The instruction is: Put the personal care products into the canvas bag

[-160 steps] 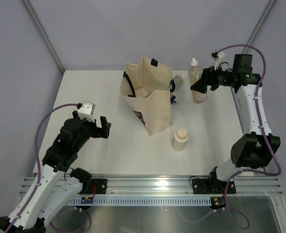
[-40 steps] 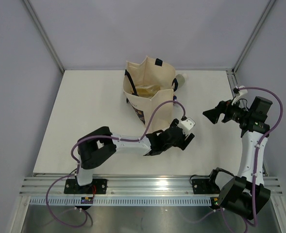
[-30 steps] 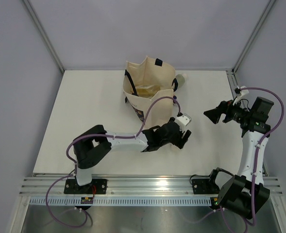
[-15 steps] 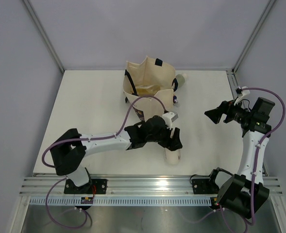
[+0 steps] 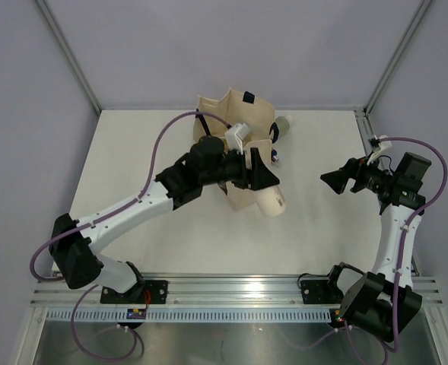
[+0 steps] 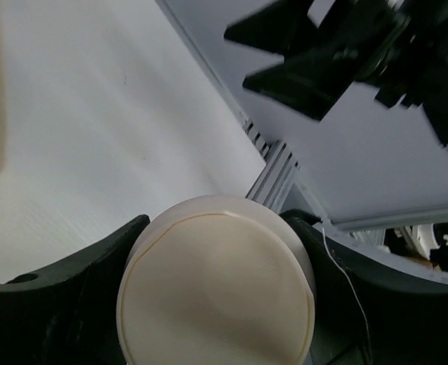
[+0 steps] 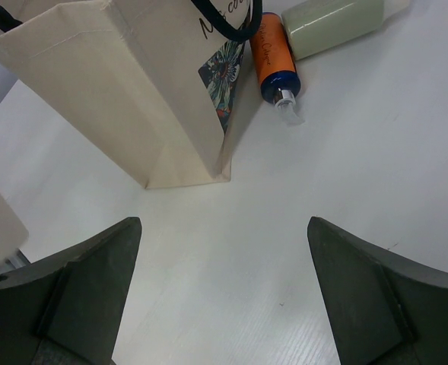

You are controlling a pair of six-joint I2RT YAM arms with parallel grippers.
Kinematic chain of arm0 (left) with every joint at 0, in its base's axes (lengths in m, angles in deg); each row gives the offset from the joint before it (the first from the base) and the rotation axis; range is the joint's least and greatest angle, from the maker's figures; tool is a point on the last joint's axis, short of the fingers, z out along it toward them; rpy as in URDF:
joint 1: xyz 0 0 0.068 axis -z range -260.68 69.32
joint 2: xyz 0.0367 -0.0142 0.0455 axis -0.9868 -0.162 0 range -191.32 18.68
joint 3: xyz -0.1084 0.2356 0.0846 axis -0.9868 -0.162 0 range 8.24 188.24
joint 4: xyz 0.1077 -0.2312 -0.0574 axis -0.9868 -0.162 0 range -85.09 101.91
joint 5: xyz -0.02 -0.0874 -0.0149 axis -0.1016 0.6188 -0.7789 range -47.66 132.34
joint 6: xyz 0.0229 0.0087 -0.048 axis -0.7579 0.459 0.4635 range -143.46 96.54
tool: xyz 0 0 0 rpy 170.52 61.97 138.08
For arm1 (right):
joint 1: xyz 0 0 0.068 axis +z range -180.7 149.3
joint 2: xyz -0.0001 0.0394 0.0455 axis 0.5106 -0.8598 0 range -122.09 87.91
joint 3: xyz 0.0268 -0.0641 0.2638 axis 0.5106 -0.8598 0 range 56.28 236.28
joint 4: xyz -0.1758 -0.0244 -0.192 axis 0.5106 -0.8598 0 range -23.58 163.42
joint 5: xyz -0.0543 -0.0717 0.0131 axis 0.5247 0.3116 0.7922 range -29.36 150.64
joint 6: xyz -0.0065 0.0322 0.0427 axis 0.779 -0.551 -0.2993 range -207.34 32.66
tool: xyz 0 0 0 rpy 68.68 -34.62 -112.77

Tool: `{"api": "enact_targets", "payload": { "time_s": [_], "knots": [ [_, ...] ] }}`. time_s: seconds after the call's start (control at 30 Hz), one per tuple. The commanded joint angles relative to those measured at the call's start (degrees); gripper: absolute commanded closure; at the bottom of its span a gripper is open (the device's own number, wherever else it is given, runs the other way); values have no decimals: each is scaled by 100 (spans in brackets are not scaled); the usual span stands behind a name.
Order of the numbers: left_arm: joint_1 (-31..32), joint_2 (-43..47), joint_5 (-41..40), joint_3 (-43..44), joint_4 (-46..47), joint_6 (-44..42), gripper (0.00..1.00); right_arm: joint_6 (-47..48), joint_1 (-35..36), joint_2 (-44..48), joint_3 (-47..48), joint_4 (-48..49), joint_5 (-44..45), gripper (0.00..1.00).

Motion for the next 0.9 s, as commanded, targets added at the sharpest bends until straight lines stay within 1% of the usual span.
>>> {"api": "enact_targets", "payload": {
  "time_s": [0.0,0.03,0.07,0.13,0.17,0.23,0.27,0.37,0.47,0.5,0.53,0.6,0.67,0.7,0.77,0.8,0.87],
  "knots": [
    [-729,417,390,861,370,332,100,-6,-55,-6,150,87,-148,0],
    [-888,391,417,949,309,359,100,-6,-55,-6,149,78,-148,1],
    [-1212,330,469,1115,308,394,100,-6,-64,-6,149,78,-148,1],
    [-1565,207,662,1292,334,552,100,3,-73,-23,158,78,-148,0],
    [-1923,136,750,1423,404,639,100,12,-73,-23,158,78,-148,1],
    [-2259,-118,883,1687,458,772,100,12,-73,-32,158,69,-157,1],
    [-2557,-215,891,1784,466,790,100,3,-73,-41,158,78,-157,1],
    [-3006,-680,892,2187,413,772,100,12,-82,-41,149,69,-148,1],
    [-3209,-1243,787,2601,107,509,100,20,-82,-50,149,52,-157,0],
    [-3210,-1401,760,2933,-190,291,100,29,-82,-50,149,51,-157,1],
    [-3210,-1716,742,3093,-341,150,100,38,-82,-50,149,60,-148,0],
    [-3184,-1981,751,3383,-683,-105,100,47,-90,-50,158,43,-140,0],
    [-3140,-2192,690,3402,-825,-264,100,73,-91,-41,158,25,-122,0],
    [-3105,-2228,620,3385,-1000,-500,100,73,-91,-50,158,16,-131,0],
    [-3009,-2264,401,3280,-1124,-712,99,82,-91,-50,150,25,-131,1],
    [-2982,-2272,304,3244,-1281,-905,91,82,-91,-59,149,25,-131,0],
    [-2903,-2273,145,3130,-1388,-1081,77,91,-91,-67,149,25,-131,1]
  ]
}}
